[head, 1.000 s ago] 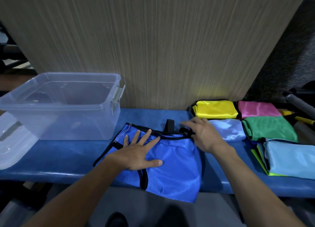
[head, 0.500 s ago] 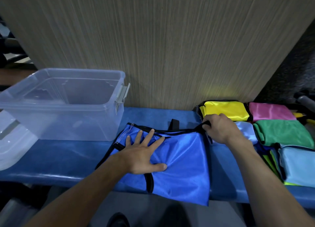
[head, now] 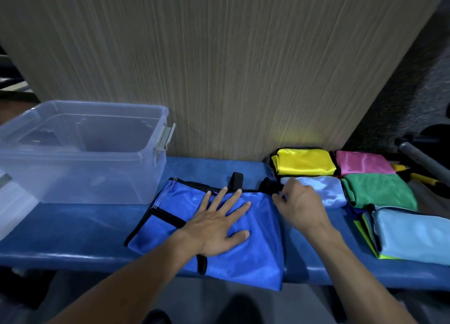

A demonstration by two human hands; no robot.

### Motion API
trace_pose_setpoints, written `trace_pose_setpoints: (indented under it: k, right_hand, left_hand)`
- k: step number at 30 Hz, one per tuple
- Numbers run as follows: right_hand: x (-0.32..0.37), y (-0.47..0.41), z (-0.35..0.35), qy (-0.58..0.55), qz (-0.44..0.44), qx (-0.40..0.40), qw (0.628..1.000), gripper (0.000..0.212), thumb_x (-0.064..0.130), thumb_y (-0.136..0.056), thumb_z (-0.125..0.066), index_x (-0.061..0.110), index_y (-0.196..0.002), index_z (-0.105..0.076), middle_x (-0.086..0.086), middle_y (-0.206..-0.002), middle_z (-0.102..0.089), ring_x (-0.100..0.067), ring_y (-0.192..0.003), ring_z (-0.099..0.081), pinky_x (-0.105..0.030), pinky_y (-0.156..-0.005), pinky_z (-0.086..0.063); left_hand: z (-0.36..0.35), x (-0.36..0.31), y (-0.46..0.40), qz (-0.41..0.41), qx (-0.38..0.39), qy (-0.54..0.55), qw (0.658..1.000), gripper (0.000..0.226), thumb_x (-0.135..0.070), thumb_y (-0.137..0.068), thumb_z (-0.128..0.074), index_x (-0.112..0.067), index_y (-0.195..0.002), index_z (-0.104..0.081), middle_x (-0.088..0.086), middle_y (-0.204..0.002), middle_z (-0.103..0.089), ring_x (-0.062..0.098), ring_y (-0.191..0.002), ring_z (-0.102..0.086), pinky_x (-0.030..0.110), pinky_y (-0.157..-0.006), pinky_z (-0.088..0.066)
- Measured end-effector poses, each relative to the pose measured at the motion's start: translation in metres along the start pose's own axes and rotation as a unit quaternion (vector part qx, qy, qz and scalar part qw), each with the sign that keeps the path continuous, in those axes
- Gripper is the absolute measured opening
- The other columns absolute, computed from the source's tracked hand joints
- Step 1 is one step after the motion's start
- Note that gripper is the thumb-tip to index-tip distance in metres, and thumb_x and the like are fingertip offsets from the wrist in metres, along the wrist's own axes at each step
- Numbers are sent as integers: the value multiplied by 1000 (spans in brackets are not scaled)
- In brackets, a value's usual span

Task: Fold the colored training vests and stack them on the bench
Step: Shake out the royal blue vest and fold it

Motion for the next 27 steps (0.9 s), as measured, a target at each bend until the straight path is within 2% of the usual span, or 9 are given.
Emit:
trace_pose_setpoints:
  k: [4,6,8,12,16,20,24,25,27]
  right_hand:
    - [-10,17,-28,-82,-50,96,991,39,47,-96,-61,11,-82,-56,-12,-79,-69,-32,-73,-71,-36,-58,-55]
    - [-12,22,-33,-153,-86,104,979,47,50,-97,-59,10,-73,-51,-9,-66,-64,-26,-53,-68,-31,-43,-50]
    - [-12,24,-38,-182,-102,100,973,53,52,-97,-59,11,-67,-44,-5,-57,-54,-23,-47,-62,-30,-40,-47]
    - [-19,25,-46,-240,-135,93,957,47,38,-93,-67,13,-64,-42,-4,-56,-48,-24,-52,-50,-42,-53,-51]
    - [-30,21,-34,-289,-158,60,942,36,21,-90,-66,15,-64,-42,0,-57,-42,-17,-54,-38,-28,-48,-33]
    - [-39,28,-42,-311,-178,110,927,26,28,-92,-68,8,-78,-61,-8,-77,-66,-21,-67,-58,-29,-54,-43]
    - [-30,40,-45,-404,-183,159,882,15,26,-92,-74,13,-98,-70,-1,-93,-75,-13,-75,-68,-13,-43,-43]
    - [-28,44,-46,-429,-184,167,868,17,21,-90,-76,13,-103,-69,-2,-95,-76,-15,-79,-71,-16,-51,-51]
    - [-23,50,-50,-469,-195,168,845,25,13,-88,-76,10,-111,-68,-5,-97,-78,-23,-85,-76,-34,-72,-62]
  left_hand:
    - [-2,4,-4,7,15,1,1000,75,-78,-94,-19,-50,-155,14,-18,-158,39,19,-145,40,54,-121,18]
    - [0,4,-5,7,12,4,1000,77,-78,-93,-23,-50,-156,11,-18,-159,37,19,-146,39,53,-121,18]
    - [1,4,-5,8,15,8,1000,77,-79,-92,-24,-52,-156,10,-18,-159,37,18,-146,39,52,-121,18]
    - [-3,2,-4,9,30,9,999,78,-80,-92,-21,-51,-155,14,-17,-157,41,19,-144,42,53,-121,17]
    - [-5,-18,-4,6,33,29,999,81,-82,-91,-23,-50,-155,16,-16,-157,41,21,-145,41,52,-121,19]
    - [7,-17,-5,25,-3,3,1000,71,-69,-100,-24,-44,-159,8,-11,-161,36,23,-149,34,54,-122,15]
    - [17,-15,4,49,-38,-29,998,66,-62,-103,-25,-38,-161,-4,-7,-167,22,26,-155,19,54,-124,5]
    - [13,-15,6,52,-28,-21,998,69,-66,-101,-24,-40,-161,-2,-7,-167,22,27,-154,20,55,-124,6]
    - [1,-12,11,56,10,-1,998,76,-76,-95,-21,-46,-157,11,-9,-163,32,28,-150,31,58,-121,12]
Point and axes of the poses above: each hand's wrist, its own y-axis away from the middle knuckle, its own z-axis out of the back of the hand, x = y × z, the point moved 9 cm from there along -y, towards the middle knuckle
